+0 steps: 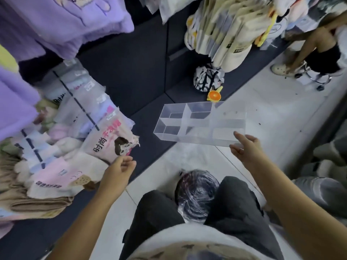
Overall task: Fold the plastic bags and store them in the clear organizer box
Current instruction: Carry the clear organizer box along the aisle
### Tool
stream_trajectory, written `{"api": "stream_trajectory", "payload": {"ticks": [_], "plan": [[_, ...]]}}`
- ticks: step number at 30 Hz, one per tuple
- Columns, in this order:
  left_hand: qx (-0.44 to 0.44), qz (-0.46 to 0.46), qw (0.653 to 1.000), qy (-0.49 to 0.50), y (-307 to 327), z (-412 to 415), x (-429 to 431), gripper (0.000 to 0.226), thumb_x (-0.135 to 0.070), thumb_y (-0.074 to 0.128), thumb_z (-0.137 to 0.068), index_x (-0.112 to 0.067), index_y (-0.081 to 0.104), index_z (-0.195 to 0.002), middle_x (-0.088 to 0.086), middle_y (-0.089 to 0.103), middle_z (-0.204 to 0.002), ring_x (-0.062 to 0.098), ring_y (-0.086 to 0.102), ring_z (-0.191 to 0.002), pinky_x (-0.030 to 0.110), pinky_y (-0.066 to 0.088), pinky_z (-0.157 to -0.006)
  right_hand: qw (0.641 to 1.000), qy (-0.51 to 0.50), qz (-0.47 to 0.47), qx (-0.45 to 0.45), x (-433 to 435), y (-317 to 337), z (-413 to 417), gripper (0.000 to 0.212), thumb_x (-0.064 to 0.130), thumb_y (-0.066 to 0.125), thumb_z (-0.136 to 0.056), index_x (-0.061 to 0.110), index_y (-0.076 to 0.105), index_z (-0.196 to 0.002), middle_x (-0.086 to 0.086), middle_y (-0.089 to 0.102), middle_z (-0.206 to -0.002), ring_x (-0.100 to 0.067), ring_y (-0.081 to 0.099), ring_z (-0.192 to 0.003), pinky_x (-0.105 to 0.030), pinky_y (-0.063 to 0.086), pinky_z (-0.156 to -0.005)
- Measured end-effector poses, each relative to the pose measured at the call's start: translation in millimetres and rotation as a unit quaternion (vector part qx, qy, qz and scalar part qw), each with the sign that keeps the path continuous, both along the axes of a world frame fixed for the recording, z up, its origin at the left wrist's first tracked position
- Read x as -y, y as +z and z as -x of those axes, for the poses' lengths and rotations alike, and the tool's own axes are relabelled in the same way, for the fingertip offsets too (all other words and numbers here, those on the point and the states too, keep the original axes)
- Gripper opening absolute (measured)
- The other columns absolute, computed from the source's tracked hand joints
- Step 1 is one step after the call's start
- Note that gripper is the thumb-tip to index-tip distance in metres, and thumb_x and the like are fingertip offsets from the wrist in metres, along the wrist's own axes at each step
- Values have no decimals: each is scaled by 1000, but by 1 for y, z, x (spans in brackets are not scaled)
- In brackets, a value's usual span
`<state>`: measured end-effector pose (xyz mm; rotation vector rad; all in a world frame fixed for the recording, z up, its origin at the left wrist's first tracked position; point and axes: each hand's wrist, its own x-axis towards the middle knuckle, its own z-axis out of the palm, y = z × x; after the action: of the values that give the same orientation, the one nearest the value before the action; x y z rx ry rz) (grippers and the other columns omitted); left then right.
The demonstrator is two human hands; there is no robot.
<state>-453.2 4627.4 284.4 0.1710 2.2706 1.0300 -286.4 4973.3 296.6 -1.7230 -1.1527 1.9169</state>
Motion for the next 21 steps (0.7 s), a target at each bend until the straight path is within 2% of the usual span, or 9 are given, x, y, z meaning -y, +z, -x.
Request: {"api": "stream_trajectory", "payload": {"ticks": [2,5,8,11,13,15,17,21], "plan": [[10,3,1000,5,-13,3,-15,14,-30,57,-93,-24,58,-106,-15,59,-98,3,54,-91,20,39,-71,1000,23,7,0,-18,-13,20,57,31,78,-78,19,40,-118,-10,55,-83,-17,62,-65,-26,56,-61],[32,10,999,15,-39,1,-43,13,-29,58,-93,-24,59,-105,-14,60,-97,0,55,-90,20,41,-72,998,55,16,4,-47,-38,54,48,31,78,-78,23,43,-109,-8,55,-73,-13,62,-58,-24,55,-57],[49,28,998,32,-76,1,-74,14,-30,58,-93,-24,58,-106,-11,61,-97,8,58,-92,24,42,-75,995,102,13,4,-78,-80,92,41,29,78,-79,25,43,-100,-5,53,-67,-10,60,-53,-23,54,-55],[72,53,994,61,-126,3,-112,16,-32,56,-94,-25,57,-108,-6,63,-102,12,59,-94,21,42,-73,982,191,5,12,-111,-139,139,35,26,70,-86,16,47,-112,-6,56,-82,-14,61,-63,-23,53,-54],[87,74,990,84,-165,8,-138,21,-33,55,-94,-23,56,-113,-3,62,-106,14,59,-97,24,43,-78,971,237,4,18,-131,-183,168,37,25,66,-89,13,48,-118,-8,57,-94,-18,61,-71,-23,54,-55],[82,97,985,113,-206,17,-161,25,-33,54,-95,-20,56,-116,-1,62,-111,18,58,-101,26,42,-81,966,256,29,12,-144,-227,195,38,28,69,-87,9,49,-114,-12,56,-96,-20,60,-71,-26,55,-59],[79,109,982,134,-251,28,-180,29,-34,53,-95,-18,56,-119,1,62,-118,20,58,-105,26,42,-81,963,266,45,14,-152,-271,224,35,30,72,-84,12,49,-103,-10,57,-92,-19,60,-70,-28,58,-62],[50,193,972,127,-344,51,-202,47,-40,51,-95,-19,45,-137,7,46,-138,28,46,-125,39,40,-101,941,328,79,36,-154,-359,281,29,31,70,-87,12,56,-104,-7,58,-94,-16,61,-65,-24,54,-53]]}}
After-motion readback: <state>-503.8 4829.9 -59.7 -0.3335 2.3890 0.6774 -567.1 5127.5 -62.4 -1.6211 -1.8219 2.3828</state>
